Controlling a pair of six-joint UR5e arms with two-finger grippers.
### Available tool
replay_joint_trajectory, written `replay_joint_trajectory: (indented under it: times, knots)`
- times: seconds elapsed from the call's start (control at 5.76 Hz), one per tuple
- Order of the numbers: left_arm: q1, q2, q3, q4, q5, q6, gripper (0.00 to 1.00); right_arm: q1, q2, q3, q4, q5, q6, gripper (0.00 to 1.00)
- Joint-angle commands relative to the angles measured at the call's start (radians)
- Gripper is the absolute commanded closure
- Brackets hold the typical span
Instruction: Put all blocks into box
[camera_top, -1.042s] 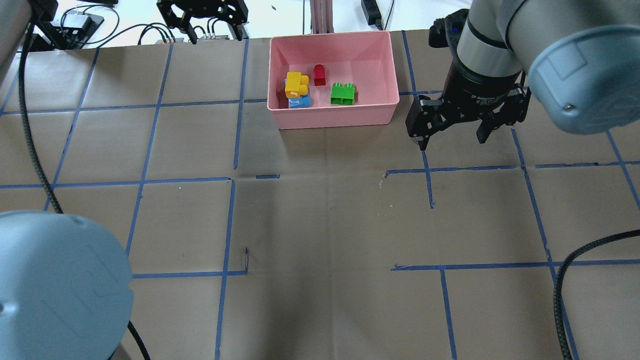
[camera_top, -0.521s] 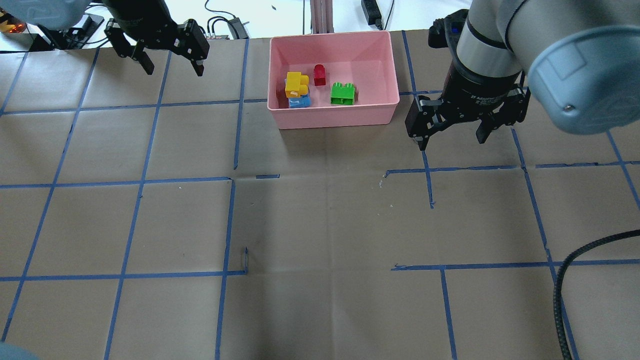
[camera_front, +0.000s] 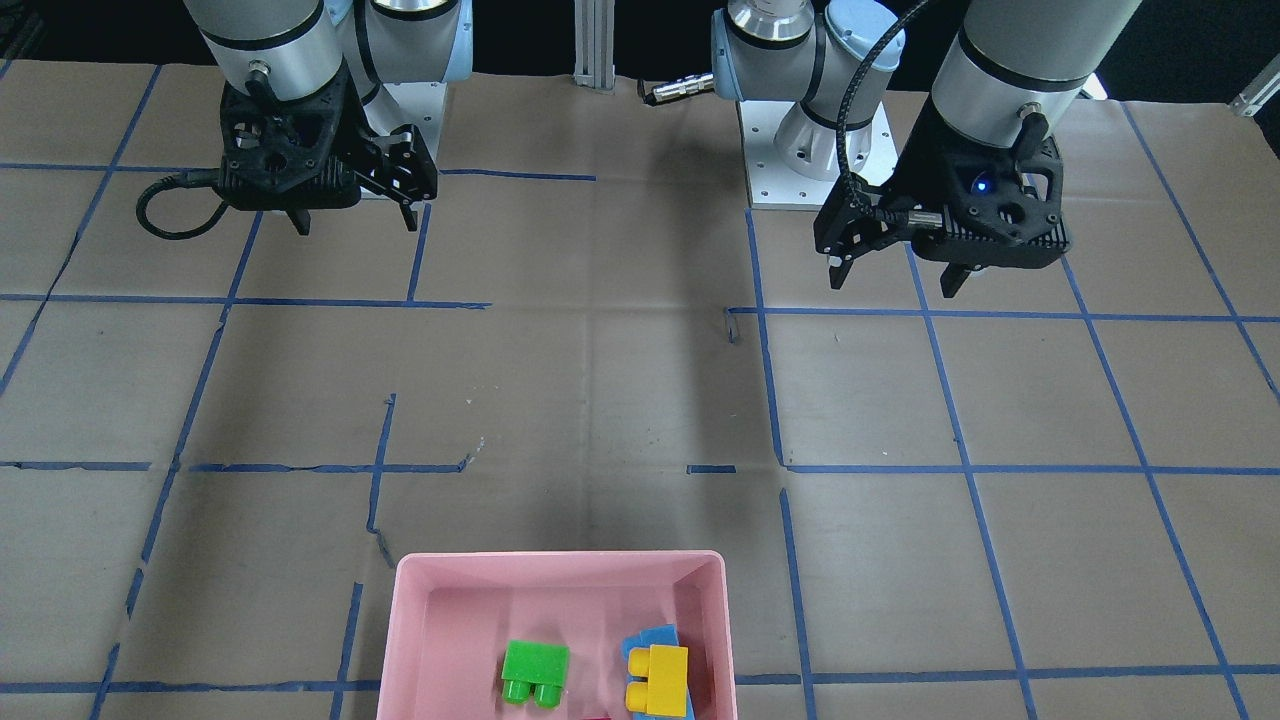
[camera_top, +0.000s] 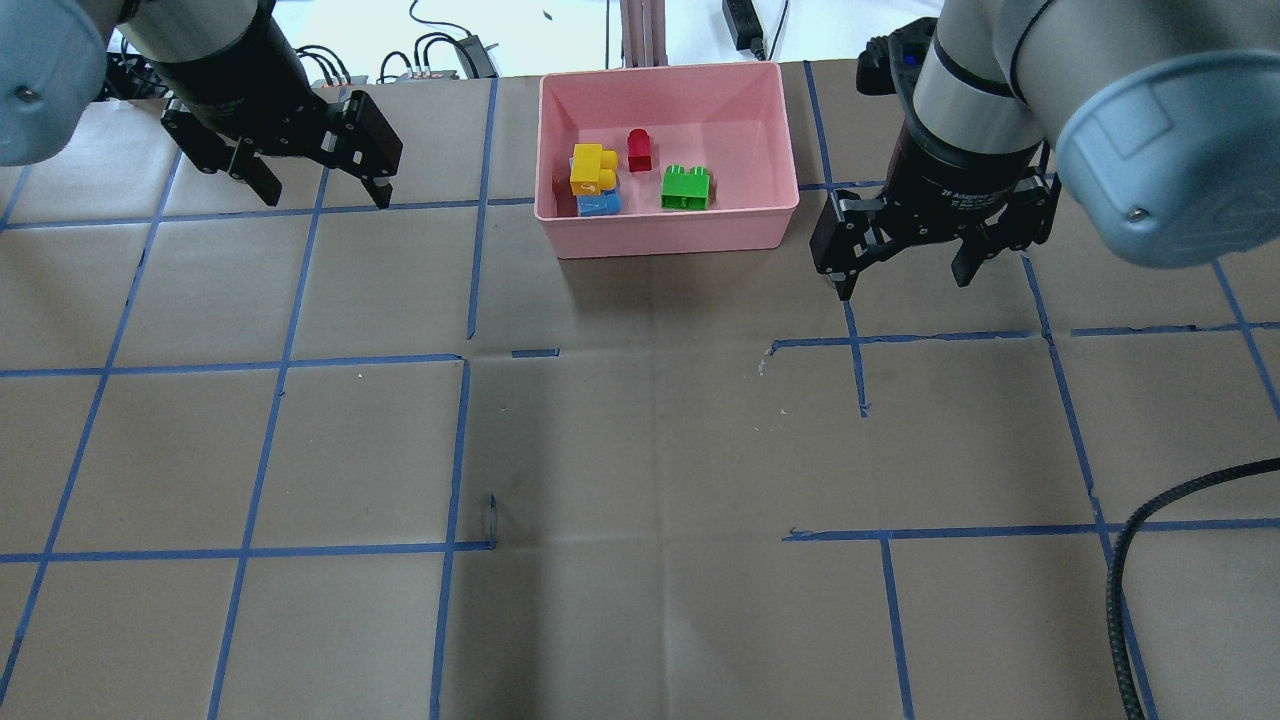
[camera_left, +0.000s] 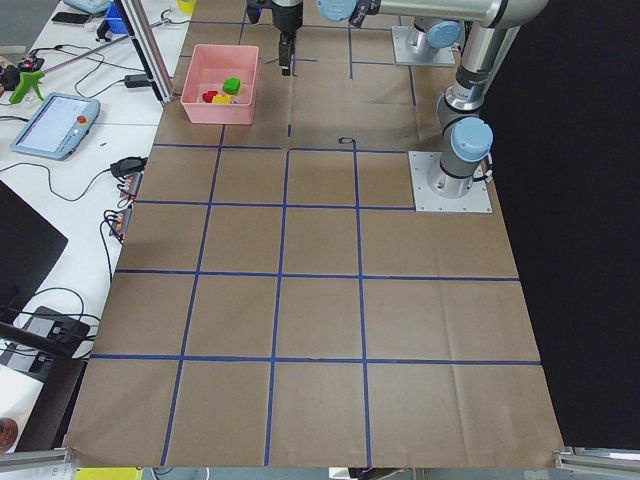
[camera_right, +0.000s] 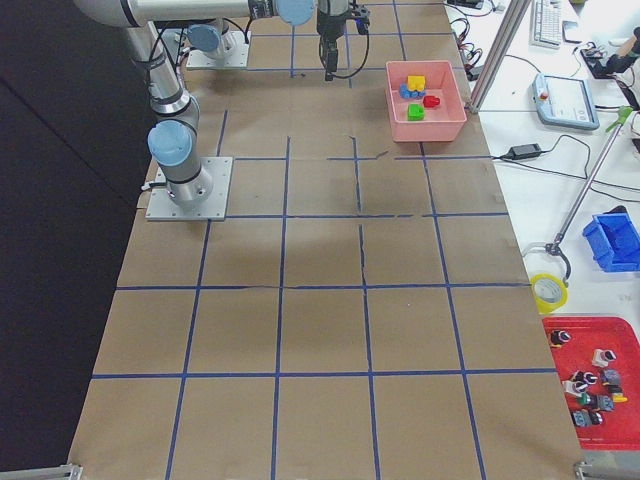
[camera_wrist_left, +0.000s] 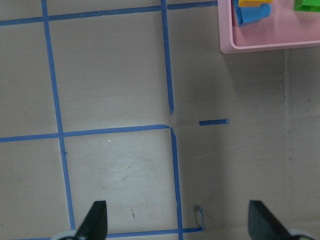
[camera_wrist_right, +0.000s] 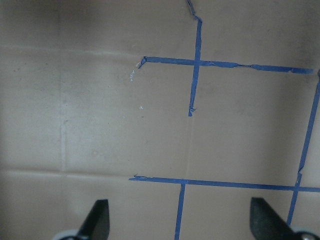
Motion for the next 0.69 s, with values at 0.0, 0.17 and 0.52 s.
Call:
replay_joint_trajectory:
  times: [0.0,0.17,0.52]
  knots:
    - [0.0,0.016,-0.022,0.003,-0.001,0.0,0.0,0.0,0.003,0.001,0.0,0.0,0.0,0.0]
    - [0.001,0.016,-0.02,0.003,0.001,0.0,0.0,0.0,0.016,0.001,0.0,0.0,0.0,0.0]
    - [0.001,0.015,-0.013,0.003,0.009,0.002,0.0,0.0,0.021,0.001,0.0,0.0,0.0,0.0]
